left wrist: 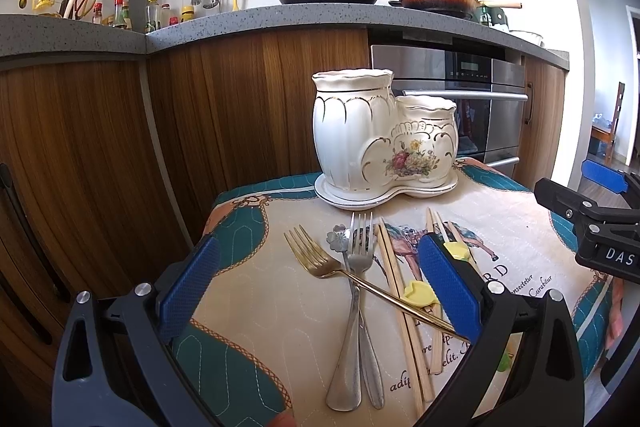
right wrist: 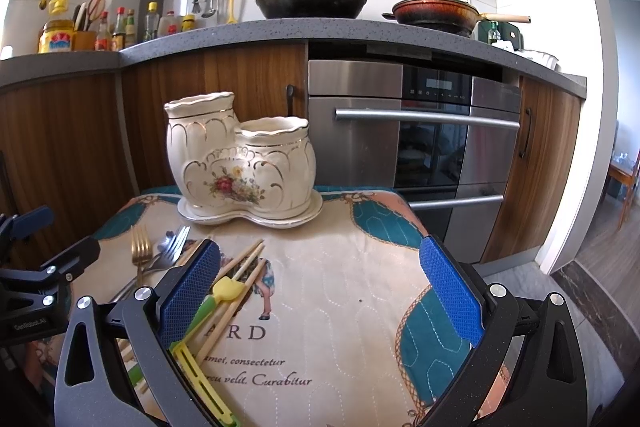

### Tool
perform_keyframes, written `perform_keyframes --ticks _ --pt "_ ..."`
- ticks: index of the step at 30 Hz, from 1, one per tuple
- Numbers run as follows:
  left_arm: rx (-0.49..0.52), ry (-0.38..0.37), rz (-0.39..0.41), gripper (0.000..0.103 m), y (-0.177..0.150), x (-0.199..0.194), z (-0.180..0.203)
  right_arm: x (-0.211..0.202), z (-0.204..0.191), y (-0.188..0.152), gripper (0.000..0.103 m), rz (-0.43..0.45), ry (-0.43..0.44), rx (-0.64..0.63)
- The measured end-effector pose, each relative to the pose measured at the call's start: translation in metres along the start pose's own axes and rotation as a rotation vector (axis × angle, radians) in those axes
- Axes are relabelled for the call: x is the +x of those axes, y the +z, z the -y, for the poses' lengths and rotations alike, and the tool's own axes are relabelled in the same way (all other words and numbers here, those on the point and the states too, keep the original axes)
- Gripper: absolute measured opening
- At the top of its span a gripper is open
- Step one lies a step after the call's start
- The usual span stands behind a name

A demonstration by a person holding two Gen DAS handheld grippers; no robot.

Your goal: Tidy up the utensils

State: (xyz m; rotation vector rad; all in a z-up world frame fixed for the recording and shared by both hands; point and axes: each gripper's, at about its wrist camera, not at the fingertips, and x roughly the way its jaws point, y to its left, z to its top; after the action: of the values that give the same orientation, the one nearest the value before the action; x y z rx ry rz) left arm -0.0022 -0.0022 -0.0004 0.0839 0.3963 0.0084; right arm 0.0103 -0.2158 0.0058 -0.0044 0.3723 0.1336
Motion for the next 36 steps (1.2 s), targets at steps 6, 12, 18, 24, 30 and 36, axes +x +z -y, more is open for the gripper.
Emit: perform_keyframes --ticks 6,12,18,24,30,36 --pt "-0.001 -0.002 -0.003 0.098 0.000 0.001 0.000 0.001 0.000 0.000 0.099 -0.002 0.001 -0.001" --pt "0.000 -0.005 -0.006 0.098 0.000 0.001 0.001 0.001 -0.001 -0.001 0.099 -0.003 0.002 -0.001" --pt "-0.022 -0.015 0.021 0.098 0.003 -0.005 -0.003 0.003 -0.004 -0.003 0.099 -0.011 0.005 -0.008" --pt "-0.002 -0.015 0.083 0.098 0.012 -0.014 -0.010 0.004 -0.005 -0.003 0.099 -0.015 0.009 -0.012" --pt "-0.009 -0.012 0.056 0.098 0.023 -0.010 -0.020 0.002 -0.001 0.000 0.099 -0.011 0.023 -0.017" --pt "-0.073 -0.049 -0.022 0.098 0.039 0.003 -0.038 0.002 0.005 0.003 0.099 -0.031 0.060 -0.011"
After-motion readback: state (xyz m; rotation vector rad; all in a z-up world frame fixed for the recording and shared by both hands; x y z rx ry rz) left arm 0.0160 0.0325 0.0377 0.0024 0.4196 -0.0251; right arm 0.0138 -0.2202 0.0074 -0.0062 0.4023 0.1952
